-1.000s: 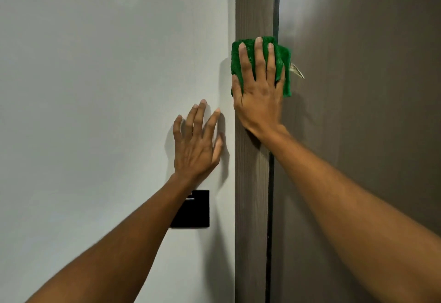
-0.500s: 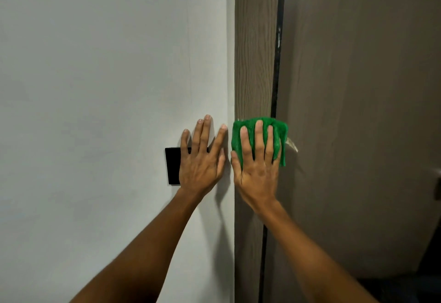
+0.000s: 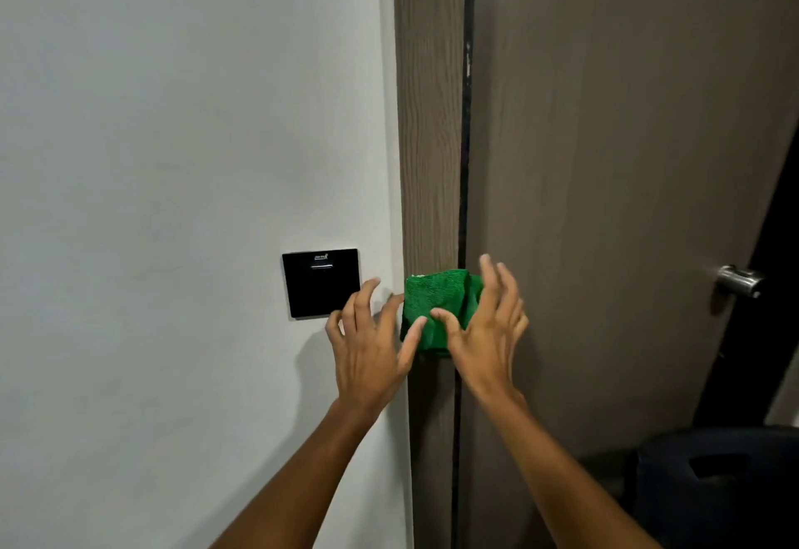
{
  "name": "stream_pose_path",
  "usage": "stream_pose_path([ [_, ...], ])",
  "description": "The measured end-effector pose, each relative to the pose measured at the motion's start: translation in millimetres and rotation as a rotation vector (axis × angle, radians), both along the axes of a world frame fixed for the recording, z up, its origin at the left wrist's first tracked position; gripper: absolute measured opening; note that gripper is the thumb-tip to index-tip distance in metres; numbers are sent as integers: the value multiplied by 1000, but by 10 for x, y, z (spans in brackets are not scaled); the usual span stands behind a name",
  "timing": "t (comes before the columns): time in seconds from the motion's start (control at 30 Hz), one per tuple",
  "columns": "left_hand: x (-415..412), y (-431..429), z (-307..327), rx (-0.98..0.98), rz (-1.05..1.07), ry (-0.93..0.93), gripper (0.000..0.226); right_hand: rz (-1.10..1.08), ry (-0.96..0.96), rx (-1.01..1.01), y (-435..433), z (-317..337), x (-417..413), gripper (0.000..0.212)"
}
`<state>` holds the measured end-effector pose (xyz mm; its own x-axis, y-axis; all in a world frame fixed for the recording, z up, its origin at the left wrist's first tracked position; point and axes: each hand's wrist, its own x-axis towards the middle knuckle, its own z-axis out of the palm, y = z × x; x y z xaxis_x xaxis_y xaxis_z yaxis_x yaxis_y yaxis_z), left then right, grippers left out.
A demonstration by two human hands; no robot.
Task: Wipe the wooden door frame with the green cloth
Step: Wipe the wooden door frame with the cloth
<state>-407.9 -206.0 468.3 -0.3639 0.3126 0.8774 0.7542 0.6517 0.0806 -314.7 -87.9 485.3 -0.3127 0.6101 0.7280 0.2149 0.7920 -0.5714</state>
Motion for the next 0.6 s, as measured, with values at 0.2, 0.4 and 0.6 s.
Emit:
stream_pose_path([
  [0.2,289,160,-53,115,-147,-155,37,171,-114,-460,286,-14,155,67],
  [0.4,742,391,-424,68,-501,-409,31,387,7,-856,608,-753,636,56],
  [0.6,1376,921,-1146,-79,-617,-735,15,562,189,-1429,1003,-1792,1506,72],
])
